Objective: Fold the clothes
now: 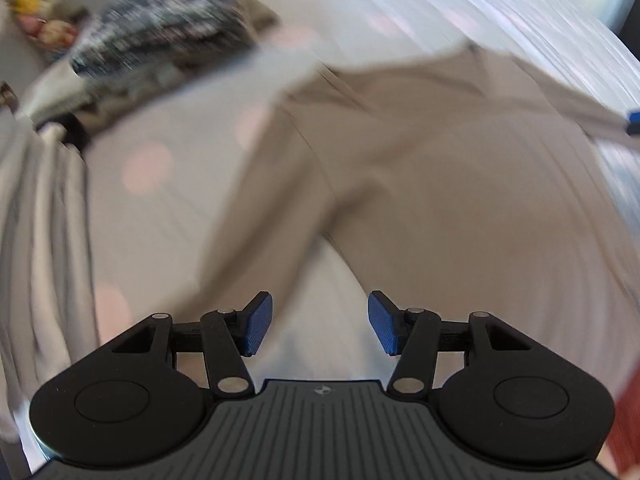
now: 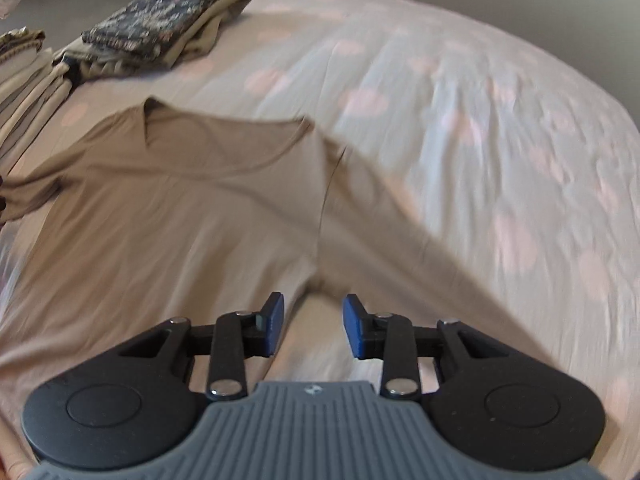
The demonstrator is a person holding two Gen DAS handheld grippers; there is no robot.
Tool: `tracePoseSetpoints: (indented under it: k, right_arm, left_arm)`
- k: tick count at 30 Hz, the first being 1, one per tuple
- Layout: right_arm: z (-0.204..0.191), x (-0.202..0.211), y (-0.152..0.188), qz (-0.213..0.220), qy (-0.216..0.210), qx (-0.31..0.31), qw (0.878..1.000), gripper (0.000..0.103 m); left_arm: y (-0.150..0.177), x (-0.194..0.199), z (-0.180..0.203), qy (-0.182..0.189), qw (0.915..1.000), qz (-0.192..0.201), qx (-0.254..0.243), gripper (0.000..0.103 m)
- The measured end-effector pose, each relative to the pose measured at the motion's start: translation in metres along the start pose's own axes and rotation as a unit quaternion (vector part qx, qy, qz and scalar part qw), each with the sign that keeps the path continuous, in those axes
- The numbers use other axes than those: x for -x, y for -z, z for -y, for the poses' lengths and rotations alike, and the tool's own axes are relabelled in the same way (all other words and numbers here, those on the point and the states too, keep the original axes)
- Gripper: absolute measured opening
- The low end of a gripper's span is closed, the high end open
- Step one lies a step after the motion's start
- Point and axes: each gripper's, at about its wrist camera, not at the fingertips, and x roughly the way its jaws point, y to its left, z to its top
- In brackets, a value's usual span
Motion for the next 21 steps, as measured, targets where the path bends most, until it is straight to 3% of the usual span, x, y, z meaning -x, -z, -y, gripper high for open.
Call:
tracePoseSetpoints:
  k: [4, 10, 16, 19, 20, 21]
  right_arm:
    - [0.024, -0.037, -0.032, 0.029, 0.006, 0.040, 0.999, 0.036]
    - [0.030, -0.106, -0.082, 0.041, 0.017, 0.102, 0.994, 0.034]
    - [0.044, -0.160, -0.112, 0.044, -0.002, 0.098, 0.994, 0.032]
    - [0.051, -0.174, -0.118, 0.049, -0.025, 0.078, 0.995, 0.032]
    - [0.054, -0.178, -0.119, 0.049, -0.034, 0.070, 0.996, 0.028]
    - [0.055, -0.182, -0.119, 0.046, -0.043, 0.063, 0.996, 0.016]
  left_arm:
    - [-0.032, -0.021, -0.025, -0.019, 0.9987, 0.046, 0.005, 0.051]
    - [-0.081, -0.050, -0.058, -0.023, 0.9971, 0.073, 0.007, 0.051]
    - [-0.101, -0.092, -0.074, -0.010, 0.9963, 0.085, 0.006, 0.051]
    - [-0.100, -0.100, -0.084, 0.016, 0.9939, 0.106, 0.025, 0.051]
    - [-0.099, -0.101, -0.086, 0.025, 0.9926, 0.114, 0.034, 0.051]
    - [-0.098, -0.103, -0.089, 0.033, 0.9912, 0.121, 0.042, 0.049]
